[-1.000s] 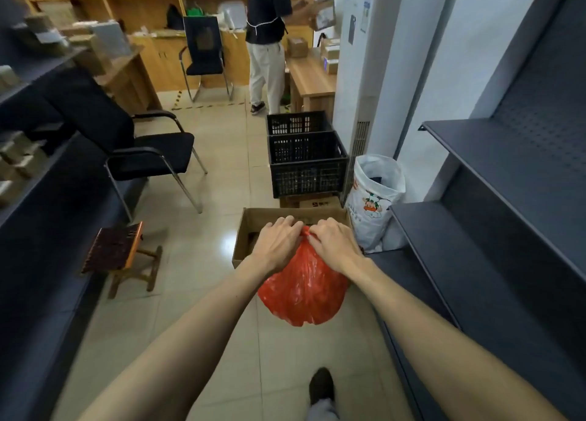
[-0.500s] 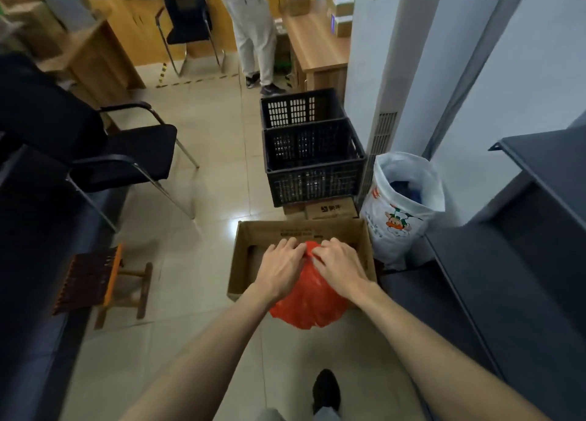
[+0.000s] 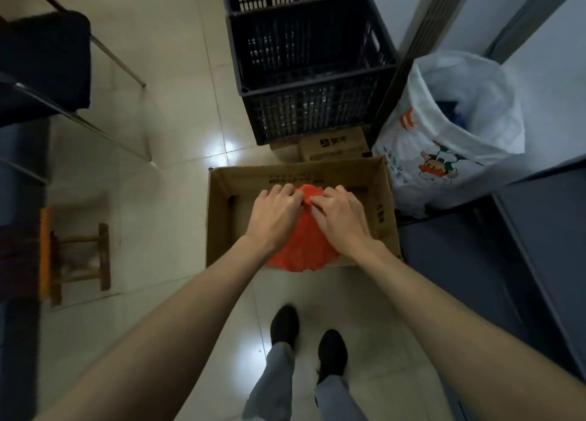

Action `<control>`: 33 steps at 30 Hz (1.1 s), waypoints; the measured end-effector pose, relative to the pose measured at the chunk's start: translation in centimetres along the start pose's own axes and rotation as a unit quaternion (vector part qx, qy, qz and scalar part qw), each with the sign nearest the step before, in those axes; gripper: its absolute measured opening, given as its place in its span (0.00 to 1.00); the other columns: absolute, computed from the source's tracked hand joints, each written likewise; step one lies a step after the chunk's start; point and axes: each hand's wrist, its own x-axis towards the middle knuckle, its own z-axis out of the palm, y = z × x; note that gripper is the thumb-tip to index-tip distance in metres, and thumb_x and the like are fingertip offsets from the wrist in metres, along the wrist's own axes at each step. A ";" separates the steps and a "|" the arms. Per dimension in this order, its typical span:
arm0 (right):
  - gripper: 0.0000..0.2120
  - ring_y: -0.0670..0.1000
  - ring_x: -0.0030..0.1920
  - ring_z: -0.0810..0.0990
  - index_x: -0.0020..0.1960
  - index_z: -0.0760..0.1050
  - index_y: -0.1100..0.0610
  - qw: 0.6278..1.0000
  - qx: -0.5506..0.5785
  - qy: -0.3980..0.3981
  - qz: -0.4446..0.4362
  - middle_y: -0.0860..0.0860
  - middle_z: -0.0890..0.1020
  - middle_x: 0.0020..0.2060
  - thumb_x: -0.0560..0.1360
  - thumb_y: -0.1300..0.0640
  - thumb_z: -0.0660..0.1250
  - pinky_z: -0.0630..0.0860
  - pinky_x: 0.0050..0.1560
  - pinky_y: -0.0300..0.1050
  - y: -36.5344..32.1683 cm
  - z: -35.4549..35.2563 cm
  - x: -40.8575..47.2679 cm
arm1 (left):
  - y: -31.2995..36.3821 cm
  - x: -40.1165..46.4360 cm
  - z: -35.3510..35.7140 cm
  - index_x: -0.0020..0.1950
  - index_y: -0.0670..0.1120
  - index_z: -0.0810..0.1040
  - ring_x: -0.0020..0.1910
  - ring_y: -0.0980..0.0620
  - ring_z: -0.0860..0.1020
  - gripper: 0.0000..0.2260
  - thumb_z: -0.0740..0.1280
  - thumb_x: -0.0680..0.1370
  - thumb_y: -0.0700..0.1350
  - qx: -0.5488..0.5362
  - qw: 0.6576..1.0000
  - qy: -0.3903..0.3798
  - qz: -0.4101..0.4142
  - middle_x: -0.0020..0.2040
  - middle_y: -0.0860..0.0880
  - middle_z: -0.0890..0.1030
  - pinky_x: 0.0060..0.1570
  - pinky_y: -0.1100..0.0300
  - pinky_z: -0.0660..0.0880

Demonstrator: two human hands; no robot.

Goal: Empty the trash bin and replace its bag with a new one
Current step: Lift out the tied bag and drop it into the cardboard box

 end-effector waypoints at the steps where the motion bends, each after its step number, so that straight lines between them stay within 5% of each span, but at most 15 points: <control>1: 0.14 0.54 0.52 0.74 0.57 0.80 0.54 1.000 -0.004 -0.005 0.002 0.53 0.81 0.52 0.82 0.53 0.57 0.71 0.53 0.49 0.4 1.7 0.7 | -0.7 0.5 1.6 0.58 0.47 0.78 0.53 0.46 0.78 0.10 0.60 0.82 0.49 0.010 1.000 -0.004 0.001 0.55 0.47 0.80 0.51 0.51 0.74; 9: 0.14 0.54 0.53 0.73 0.56 0.80 0.53 1.000 -0.012 -0.012 0.018 0.52 0.79 0.49 0.82 0.53 0.57 0.70 0.53 0.48 2.4 10.1 4.9 | -4.9 3.4 9.2 0.59 0.47 0.77 0.54 0.45 0.77 0.09 0.61 0.82 0.47 0.014 1.000 -0.022 0.009 0.55 0.46 0.79 0.50 0.52 0.72; 16: 0.13 0.54 0.55 0.74 0.60 0.78 0.55 1.000 0.013 -0.014 0.025 0.54 0.80 0.53 0.81 0.52 0.58 0.71 0.54 0.49 2.8 10.3 6.1 | -5.6 4.4 8.9 0.65 0.47 0.75 0.58 0.46 0.76 0.14 0.59 0.83 0.51 -0.035 0.999 -0.022 -0.004 0.59 0.46 0.79 0.54 0.51 0.73; 21: 0.12 0.54 0.53 0.75 0.57 0.77 0.56 0.999 0.007 -0.008 0.030 0.54 0.80 0.52 0.80 0.51 0.61 0.72 0.53 0.49 2.5 8.6 5.1 | -4.3 4.0 6.4 0.62 0.47 0.74 0.53 0.47 0.78 0.12 0.58 0.83 0.51 -0.047 0.999 -0.026 0.008 0.56 0.46 0.80 0.46 0.54 0.74; 27: 0.09 0.49 0.46 0.75 0.49 0.75 0.52 0.996 0.010 0.016 0.085 0.49 0.78 0.45 0.79 0.48 0.61 0.73 0.47 0.45 2.3 1.1 1.2 | -0.2 2.9 -0.4 0.56 0.50 0.73 0.45 0.53 0.78 0.10 0.56 0.83 0.53 -0.052 0.997 -0.053 0.031 0.51 0.50 0.80 0.39 0.60 0.73; 33: 0.12 0.53 0.47 0.77 0.44 0.75 0.54 0.980 0.004 0.075 0.187 0.51 0.79 0.42 0.78 0.47 0.62 0.73 0.46 0.48 3.5 -12.6 -4.7 | 8.6 4.2 -11.9 0.53 0.48 0.73 0.48 0.49 0.79 0.11 0.55 0.83 0.52 -0.070 0.992 -0.052 0.087 0.50 0.49 0.79 0.44 0.51 0.79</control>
